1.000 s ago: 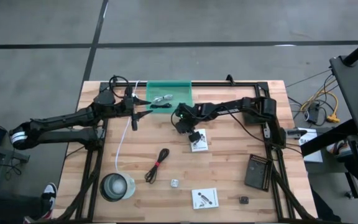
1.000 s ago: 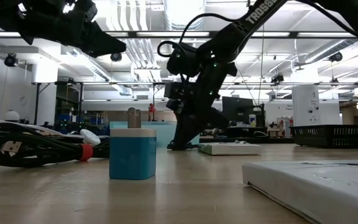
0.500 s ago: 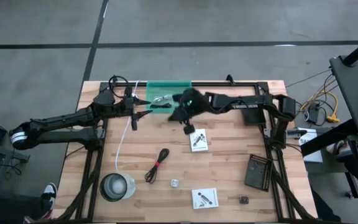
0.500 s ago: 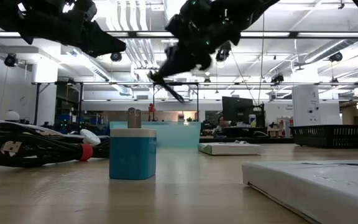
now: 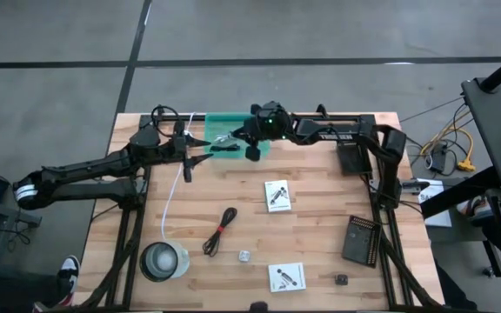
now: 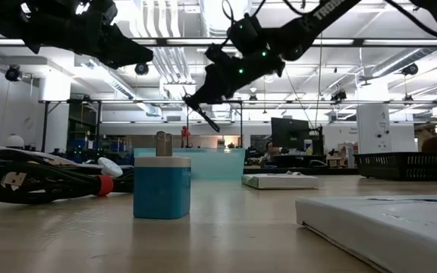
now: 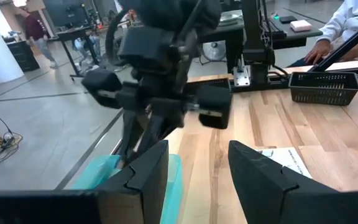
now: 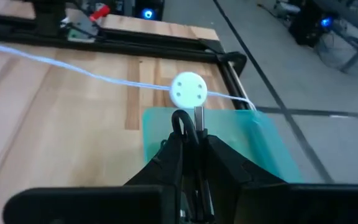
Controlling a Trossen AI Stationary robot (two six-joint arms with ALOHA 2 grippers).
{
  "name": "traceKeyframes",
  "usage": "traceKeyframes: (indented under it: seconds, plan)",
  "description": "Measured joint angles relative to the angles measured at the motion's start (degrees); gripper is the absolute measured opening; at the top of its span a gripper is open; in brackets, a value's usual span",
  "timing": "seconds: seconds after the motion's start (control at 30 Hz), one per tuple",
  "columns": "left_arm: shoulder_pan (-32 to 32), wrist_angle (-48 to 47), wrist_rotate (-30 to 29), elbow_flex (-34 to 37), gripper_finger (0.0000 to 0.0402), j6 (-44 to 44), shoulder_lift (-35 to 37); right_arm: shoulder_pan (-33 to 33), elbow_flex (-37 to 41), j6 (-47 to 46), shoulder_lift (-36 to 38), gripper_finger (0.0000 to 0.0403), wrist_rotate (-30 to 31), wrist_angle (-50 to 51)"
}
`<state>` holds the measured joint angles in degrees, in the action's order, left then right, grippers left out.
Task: Pick and place items into bin
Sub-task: Put the top black charger cable into the blue bin, then put the black charger cable into the blue bin
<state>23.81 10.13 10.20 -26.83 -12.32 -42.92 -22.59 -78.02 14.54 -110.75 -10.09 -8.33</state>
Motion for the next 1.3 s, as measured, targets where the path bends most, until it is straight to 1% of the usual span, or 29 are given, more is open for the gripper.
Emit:
traceKeyframes:
  seconds: [0.1, 0.23, 0.5, 0.6, 0.7, 0.77, 0.87, 0.97, 1.13, 1.2, 1.3]
  plan:
    - [0.0, 0.0, 0.0, 0.0, 0.0152, 0.0, 0.0, -1.4, -0.2, -2.3, -1.2, 0.0054, 0.0, 0.0]
    - [0.0, 0.0, 0.0, 0.0, 0.0152, 0.0, 0.0, -2.7, -0.2, -2.6, -1.8, 0.0087, 0.3, 0.4]
    - [0.0, 0.0, 0.0, 0.0, 0.0152, 0.0, 0.0, -2.6, -0.3, -4.7, -1.7, 0.0143, 0.0, 0.9]
    - [0.0, 0.0, 0.0, 0.0, 0.0152, 0.0, 0.0, -2.5, -0.3, -10.0, -0.7, 0.0153, 0.1, 5.3]
    - [0.0, 0.1, 0.0, 0.0, 0.0152, 0.0, 0.0, -2.0, 0.5, -10.6, 1.5, 0.0152, -0.2, 11.6]
    - [0.0, 0.1, 0.0, 0.0, 0.0152, 0.0, 0.0, -1.1, 3.6, -9.7, 3.4, 0.0146, -0.3, 12.4]
    - [0.0, 0.0, 0.0, 0.0, 0.0152, 0.0, 0.0, 0.6, 10.1, -9.7, 7.2, 0.0135, -0.3, 9.1]
    - [0.0, 0.0, 0.0, 0.0, 0.0152, 0.0, 0.0, 2.7, 18.8, -10.5, 12.9, 0.0124, -0.3, 1.2]
    - [0.0, 0.0, 0.0, 0.0, 0.0152, 0.0, -0.2, 7.7, 35.2, -13.4, 22.5, 0.011, 0.2, -16.2]
    - [0.0, 0.6, 0.0, 0.0, 0.0152, 0.0, -0.7, 10.3, 40.8, -14.6, 25.8, 0.0107, 2.8, -23.3]
    - [-0.1, 2.0, 0.3, 0.0, 0.0152, 0.0, -2.2, 14.6, 47.4, -16.9, 29.2, 0.0103, 9.0, -31.2]
